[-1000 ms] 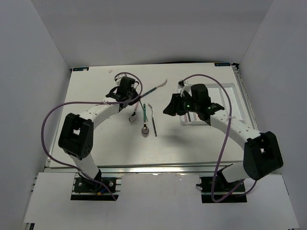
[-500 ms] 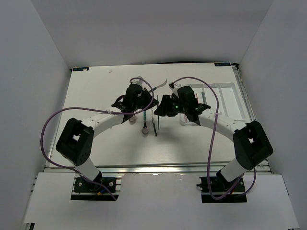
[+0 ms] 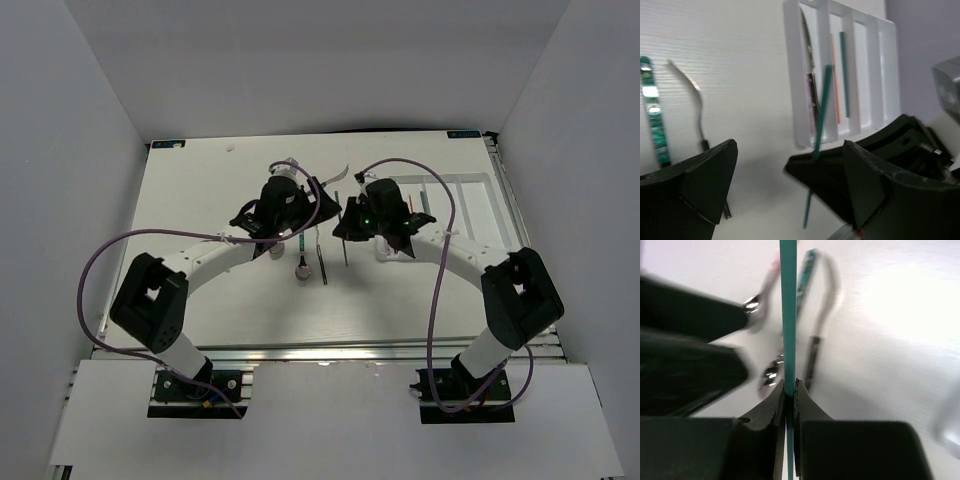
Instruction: Sort the eating utensils into containers
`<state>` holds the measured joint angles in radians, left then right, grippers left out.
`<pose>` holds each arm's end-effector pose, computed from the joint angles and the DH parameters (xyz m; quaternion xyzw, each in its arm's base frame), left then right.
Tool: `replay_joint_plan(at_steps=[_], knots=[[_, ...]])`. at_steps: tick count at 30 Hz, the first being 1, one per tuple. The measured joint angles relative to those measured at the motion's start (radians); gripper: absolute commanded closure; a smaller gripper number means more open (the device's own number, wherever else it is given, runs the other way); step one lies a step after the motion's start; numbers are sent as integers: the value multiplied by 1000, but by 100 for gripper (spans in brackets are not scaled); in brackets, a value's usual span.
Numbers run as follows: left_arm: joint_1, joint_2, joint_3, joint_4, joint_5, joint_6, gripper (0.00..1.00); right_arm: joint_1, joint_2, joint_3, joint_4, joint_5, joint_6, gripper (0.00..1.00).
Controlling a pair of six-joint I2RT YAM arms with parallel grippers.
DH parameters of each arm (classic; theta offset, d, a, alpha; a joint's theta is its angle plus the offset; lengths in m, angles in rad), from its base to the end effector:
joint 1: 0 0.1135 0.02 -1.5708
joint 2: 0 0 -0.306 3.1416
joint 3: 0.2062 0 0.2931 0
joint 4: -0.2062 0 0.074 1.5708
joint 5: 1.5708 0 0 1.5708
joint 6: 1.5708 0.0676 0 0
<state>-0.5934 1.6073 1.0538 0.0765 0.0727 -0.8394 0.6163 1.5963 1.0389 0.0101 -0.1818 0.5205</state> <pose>0.3557 -0.2459 0.2546 -0.0860 0.8494 -0.3647 0.3716 0.3381 0.2545 0.2455 -0.0860 0.8652 0.3292 0.3684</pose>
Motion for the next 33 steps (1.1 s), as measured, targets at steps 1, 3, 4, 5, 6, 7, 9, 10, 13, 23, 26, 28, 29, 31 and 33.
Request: replay_joint_plan(at_steps=[1,3,4,5,6,7,9,10,13,23,26,28,29,31,33], knots=[[-2,-8,14,-52,-35,14,2,-7,0,13,-28,35,-16,100],[-5,-30,63,-182,-120,54,2,-40,1,43,-98,111,-62,100],[-6,-40,90,-242,-165,74,2,-62,7,65,-137,148,-85,100],[-5,-54,119,-301,-213,100,2,-90,18,91,-171,184,-105,100],[-5,-71,140,-349,-253,123,2,-121,36,121,-206,222,-128,100],[-5,-95,156,-395,-294,147,2,-151,55,146,-233,256,-149,100],[-4,-151,169,-480,-371,201,2,-216,102,192,-290,323,-195,100],[-4,-183,169,-525,-405,227,2,-248,125,206,-316,352,-219,100],[-4,-259,166,-625,-474,296,2,-324,196,248,-398,401,-276,100],[-4,-418,-87,-741,-583,426,2,-415,326,413,-539,431,-399,68],[-4,-424,-152,-746,-581,431,2,-423,339,437,-543,430,-418,61],[-4,-424,-170,-750,-580,432,2,-426,340,437,-551,422,-423,57],[-4,-424,-172,-750,-580,432,2,-426,340,437,-556,417,-423,57],[-4,-424,-172,-746,-581,431,2,-426,338,437,-563,399,-419,56],[-4,-426,-172,-742,-582,431,2,-418,328,435,-562,381,-412,56]])
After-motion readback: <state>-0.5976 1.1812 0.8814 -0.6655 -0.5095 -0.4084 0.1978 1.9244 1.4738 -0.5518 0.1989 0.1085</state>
